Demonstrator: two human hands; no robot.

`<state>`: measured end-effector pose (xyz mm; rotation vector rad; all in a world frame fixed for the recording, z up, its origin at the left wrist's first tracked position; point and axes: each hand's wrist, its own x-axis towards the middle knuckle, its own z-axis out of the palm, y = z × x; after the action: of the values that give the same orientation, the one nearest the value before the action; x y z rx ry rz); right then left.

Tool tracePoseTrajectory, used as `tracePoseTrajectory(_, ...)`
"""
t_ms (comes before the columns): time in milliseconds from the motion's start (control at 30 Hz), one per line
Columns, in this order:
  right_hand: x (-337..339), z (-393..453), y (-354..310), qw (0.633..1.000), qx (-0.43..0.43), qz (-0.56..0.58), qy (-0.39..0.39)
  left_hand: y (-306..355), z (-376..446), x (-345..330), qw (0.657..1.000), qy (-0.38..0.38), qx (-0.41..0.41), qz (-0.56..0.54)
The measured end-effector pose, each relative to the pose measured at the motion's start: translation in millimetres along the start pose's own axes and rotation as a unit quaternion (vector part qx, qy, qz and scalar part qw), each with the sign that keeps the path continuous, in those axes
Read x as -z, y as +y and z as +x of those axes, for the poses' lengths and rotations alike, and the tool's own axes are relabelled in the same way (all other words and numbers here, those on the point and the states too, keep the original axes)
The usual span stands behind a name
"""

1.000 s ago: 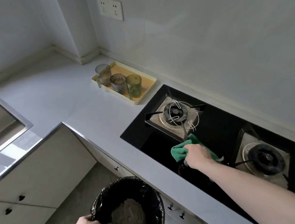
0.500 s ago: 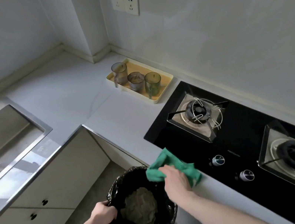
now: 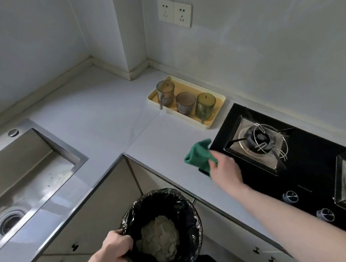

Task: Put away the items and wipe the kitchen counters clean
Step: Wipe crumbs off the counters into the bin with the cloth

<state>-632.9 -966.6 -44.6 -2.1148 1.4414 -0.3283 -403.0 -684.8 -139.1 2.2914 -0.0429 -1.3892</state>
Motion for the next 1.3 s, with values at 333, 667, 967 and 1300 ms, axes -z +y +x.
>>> tracePoseTrajectory(333, -52.8, 63.7, 47.3, 0.973, -0.142, -0.138, -0.116, 24.9, 22.7, 27.0, 0.999, 0.01, 0.026, -0.043)
tracePoseTrajectory(667, -85.4, 97.8, 10.9, 0.966, -0.08, -0.199, -0.145, 29.2, 36.7, 37.2, 0.996, 0.04, 0.056, -0.054)
tracePoseTrajectory(967, -110.4, 176.5, -33.5, 0.971, -0.026, -0.163, -0.171, 31.0, 47.1, 41.6, 0.992, 0.063, 0.064, -0.085)
tracePoseTrajectory(1300, -151.0, 245.0, -92.2, 0.951, 0.04, -0.218, -0.215, 26.2, 45.2, 50.0, 0.986, 0.092, 0.082, -0.113)
